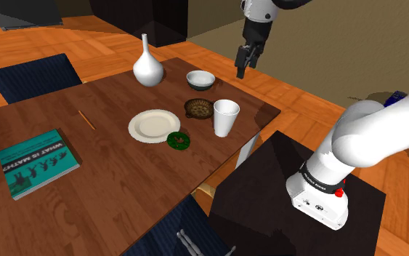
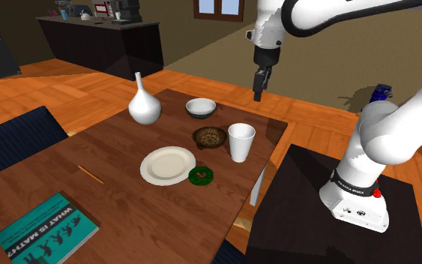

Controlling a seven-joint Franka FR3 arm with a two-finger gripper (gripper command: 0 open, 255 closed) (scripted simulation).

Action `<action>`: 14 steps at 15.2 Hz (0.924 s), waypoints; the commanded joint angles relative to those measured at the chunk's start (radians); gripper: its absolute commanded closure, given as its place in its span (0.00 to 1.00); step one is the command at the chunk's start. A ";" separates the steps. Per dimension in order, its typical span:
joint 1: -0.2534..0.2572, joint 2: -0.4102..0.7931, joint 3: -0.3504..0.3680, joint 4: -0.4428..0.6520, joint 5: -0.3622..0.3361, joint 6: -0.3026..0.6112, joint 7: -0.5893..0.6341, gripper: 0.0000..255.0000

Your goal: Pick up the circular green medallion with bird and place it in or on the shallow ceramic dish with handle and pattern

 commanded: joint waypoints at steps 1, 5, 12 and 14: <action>0.017 0.051 0.012 -0.017 0.009 0.069 -0.010 0.00; 0.044 0.166 0.032 -0.026 0.021 0.191 -0.035 0.00; 0.087 0.391 0.073 0.002 0.028 0.385 -0.076 0.00; 0.098 0.459 0.086 0.019 0.025 0.434 -0.086 0.00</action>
